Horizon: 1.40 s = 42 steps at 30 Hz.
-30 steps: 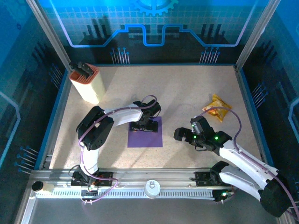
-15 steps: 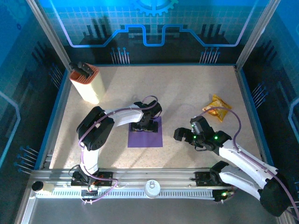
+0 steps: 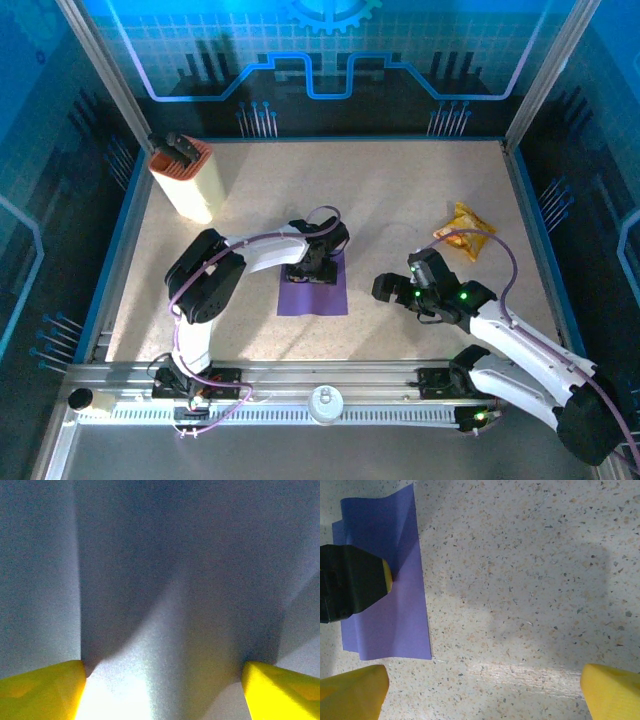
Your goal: Fold a paper plane with a square sheet of paper (pick it up from the middle)
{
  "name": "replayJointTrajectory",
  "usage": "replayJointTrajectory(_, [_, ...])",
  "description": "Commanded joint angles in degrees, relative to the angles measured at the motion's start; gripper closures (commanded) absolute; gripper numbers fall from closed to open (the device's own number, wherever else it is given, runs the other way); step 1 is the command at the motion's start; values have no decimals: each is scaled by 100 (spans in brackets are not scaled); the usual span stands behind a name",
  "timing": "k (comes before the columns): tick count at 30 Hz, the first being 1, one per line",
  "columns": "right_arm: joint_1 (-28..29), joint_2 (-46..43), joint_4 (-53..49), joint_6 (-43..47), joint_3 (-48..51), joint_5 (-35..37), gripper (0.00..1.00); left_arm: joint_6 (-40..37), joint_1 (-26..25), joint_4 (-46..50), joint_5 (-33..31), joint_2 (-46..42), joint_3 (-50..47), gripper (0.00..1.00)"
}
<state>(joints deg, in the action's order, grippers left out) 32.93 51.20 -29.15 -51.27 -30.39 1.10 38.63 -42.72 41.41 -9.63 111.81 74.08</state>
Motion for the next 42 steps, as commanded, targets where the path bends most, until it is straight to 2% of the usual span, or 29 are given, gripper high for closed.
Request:
replayJointTrajectory(1, [-58,-76,-121,-112,75,14,1,-48,-70,45,-30,-33,-96,25])
replayJointTrajectory(6, [-58,-75,-167,-151,58,53,1,-121,-86,-255,96,-343,-283,36])
replayJointTrajectory(8, [-58,-71,-236,-195,45,101,1,-95,-87,-436,119,-511,-426,46])
replayJointTrajectory(12, [-57,-84,-301,-280,52,187,1,-66,-87,-527,105,-691,-504,51])
replayJointTrajectory(19, [-54,-126,-467,-376,17,318,1,13,-84,-550,-50,-887,-546,58])
replayJointTrajectory(28, [-84,-154,-568,-384,-54,408,1,100,-64,-820,177,-1470,-685,57])
replayJointTrajectory(33, [-85,-163,-509,-326,-132,332,1,251,55,-1113,748,-1780,-708,57])
replayJointTrajectory(42, [-110,-563,-574,-286,-116,435,1,775,426,-2421,2252,-2007,-1288,56])
